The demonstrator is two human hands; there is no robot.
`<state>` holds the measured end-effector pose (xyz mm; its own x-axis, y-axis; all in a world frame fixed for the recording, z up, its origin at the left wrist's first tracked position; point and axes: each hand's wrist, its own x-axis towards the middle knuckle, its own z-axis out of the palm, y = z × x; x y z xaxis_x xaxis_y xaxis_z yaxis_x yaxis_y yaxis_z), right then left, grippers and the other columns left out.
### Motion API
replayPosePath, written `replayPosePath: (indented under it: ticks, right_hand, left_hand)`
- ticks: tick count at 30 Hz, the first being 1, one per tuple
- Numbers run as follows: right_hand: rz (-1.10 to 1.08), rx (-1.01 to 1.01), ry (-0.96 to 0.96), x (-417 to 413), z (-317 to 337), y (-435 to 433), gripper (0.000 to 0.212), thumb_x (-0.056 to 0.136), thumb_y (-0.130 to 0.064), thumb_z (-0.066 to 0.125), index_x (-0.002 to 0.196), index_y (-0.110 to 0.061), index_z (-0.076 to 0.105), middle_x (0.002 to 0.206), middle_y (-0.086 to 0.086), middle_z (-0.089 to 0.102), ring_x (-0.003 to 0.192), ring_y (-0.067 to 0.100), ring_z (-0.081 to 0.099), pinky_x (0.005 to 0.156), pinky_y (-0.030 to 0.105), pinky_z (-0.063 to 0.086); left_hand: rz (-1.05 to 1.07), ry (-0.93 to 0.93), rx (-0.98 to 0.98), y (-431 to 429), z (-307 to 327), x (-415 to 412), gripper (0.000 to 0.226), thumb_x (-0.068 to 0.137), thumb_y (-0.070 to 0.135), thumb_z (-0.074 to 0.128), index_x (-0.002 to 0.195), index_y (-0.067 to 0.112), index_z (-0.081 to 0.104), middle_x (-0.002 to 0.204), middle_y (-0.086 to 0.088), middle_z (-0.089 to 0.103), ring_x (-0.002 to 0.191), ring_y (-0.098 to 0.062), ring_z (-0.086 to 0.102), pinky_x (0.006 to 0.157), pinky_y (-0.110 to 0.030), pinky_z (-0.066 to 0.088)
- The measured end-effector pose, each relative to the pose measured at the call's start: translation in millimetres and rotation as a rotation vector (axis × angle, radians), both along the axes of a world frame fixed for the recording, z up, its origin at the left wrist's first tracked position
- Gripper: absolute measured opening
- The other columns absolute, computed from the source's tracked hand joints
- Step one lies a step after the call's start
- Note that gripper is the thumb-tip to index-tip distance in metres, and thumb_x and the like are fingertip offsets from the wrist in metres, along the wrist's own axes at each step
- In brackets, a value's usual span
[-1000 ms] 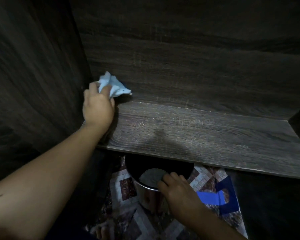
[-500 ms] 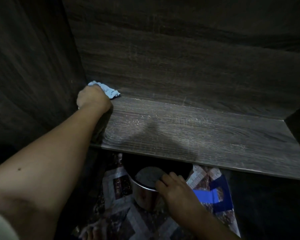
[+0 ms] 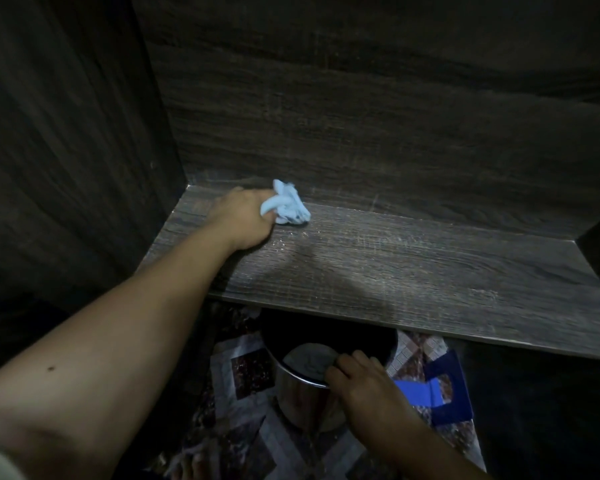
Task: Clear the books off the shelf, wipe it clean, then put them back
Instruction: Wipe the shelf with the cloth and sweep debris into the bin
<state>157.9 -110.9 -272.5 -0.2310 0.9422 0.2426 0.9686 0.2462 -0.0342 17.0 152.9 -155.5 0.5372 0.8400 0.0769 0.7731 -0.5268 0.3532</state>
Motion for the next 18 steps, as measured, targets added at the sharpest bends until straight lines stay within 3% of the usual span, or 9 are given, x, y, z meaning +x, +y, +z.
replayPosePath:
  ticks: [4,7,13,18]
  right_hand:
    - [0.011,-0.028,0.014,3,3,3,0.04,0.051,-0.018,0.063,0.084,-0.024,0.043,0.08,-0.004,0.053,0.076,0.016,0.039,0.064,0.026,0.024]
    - [0.007,-0.025,0.006,5,6,3,0.032,0.053,-0.019,0.064,0.082,-0.023,0.051,0.08,-0.004,0.054,0.077,0.016,0.039,0.063,0.027,0.021]
    - [-0.02,0.01,0.006,9,10,1,0.021,0.063,-0.021,0.041,0.08,-0.023,0.054,0.078,-0.004,0.053,0.077,0.015,0.038,0.063,0.027,0.021]
    - [-0.049,0.01,-0.022,15,10,-1,0.022,0.065,-0.022,0.037,0.075,-0.024,0.056,0.076,-0.005,0.054,0.075,0.016,0.039,0.061,0.027,0.03]
  left_hand:
    - [-0.116,-0.201,-0.13,-5,2,3,0.029,0.091,0.018,0.06,0.116,0.033,0.067,0.11,0.003,0.069,0.1,-0.02,0.06,0.088,-0.035,0.048]
    - [-0.092,-0.339,0.154,6,8,-1,0.036,0.087,0.01,0.063,0.119,0.025,0.067,0.118,0.001,0.065,0.102,-0.026,0.055,0.09,-0.037,0.044]
    - [-0.261,-0.156,0.531,18,8,3,0.038,0.078,0.005,0.067,0.11,0.024,0.071,0.12,-0.002,0.065,0.106,-0.032,0.053,0.082,-0.042,0.04]
    - [-0.365,-0.096,0.432,17,-17,17,0.037,0.078,0.005,0.072,0.111,0.023,0.072,0.119,-0.005,0.067,0.104,-0.033,0.059,0.085,-0.046,0.043]
